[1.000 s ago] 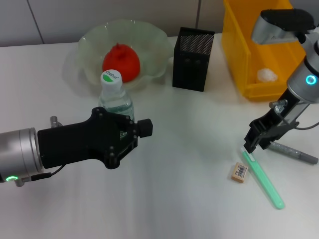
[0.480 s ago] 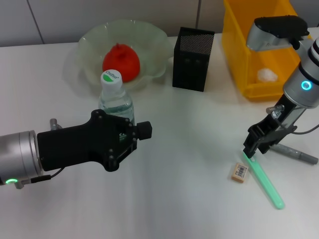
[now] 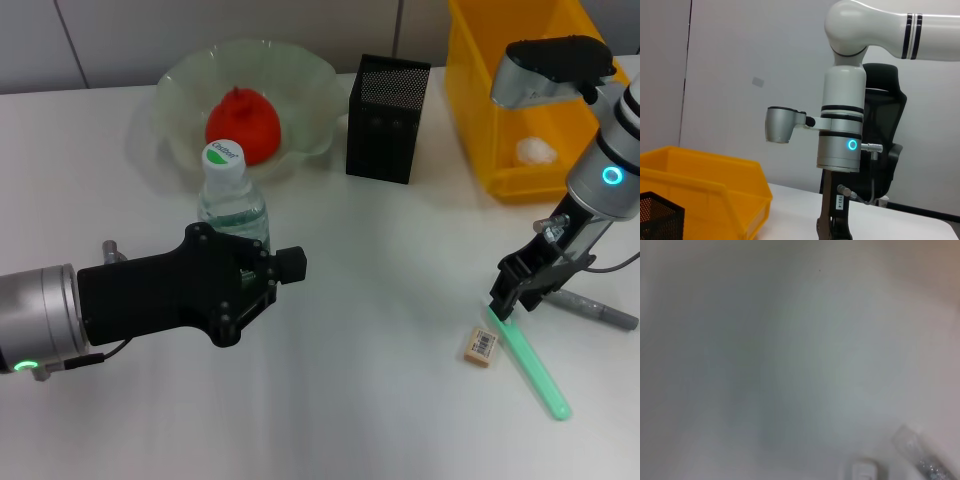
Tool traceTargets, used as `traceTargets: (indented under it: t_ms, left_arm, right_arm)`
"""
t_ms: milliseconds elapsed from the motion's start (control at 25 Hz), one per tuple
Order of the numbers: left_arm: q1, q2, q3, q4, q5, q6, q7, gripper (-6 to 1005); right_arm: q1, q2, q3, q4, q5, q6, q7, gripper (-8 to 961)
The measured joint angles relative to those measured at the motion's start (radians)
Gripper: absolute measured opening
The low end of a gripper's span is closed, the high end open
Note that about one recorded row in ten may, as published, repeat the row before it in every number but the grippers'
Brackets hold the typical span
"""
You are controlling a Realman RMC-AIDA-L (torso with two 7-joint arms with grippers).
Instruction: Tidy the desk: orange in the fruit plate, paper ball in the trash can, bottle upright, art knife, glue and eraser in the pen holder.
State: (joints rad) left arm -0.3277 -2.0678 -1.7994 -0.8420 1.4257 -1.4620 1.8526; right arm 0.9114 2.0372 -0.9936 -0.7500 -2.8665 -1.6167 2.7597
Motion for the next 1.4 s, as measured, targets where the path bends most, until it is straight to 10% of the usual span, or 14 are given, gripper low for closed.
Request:
traceTargets:
  t_ms: [1400]
  left_arm:
    - [0.006, 0.000, 0.000, 0.011, -0.003, -0.001, 0.002, 15]
  right_arm:
    - [0.008, 0.014, -0.020, 0.036, 0.004, 0.043, -0.011, 347]
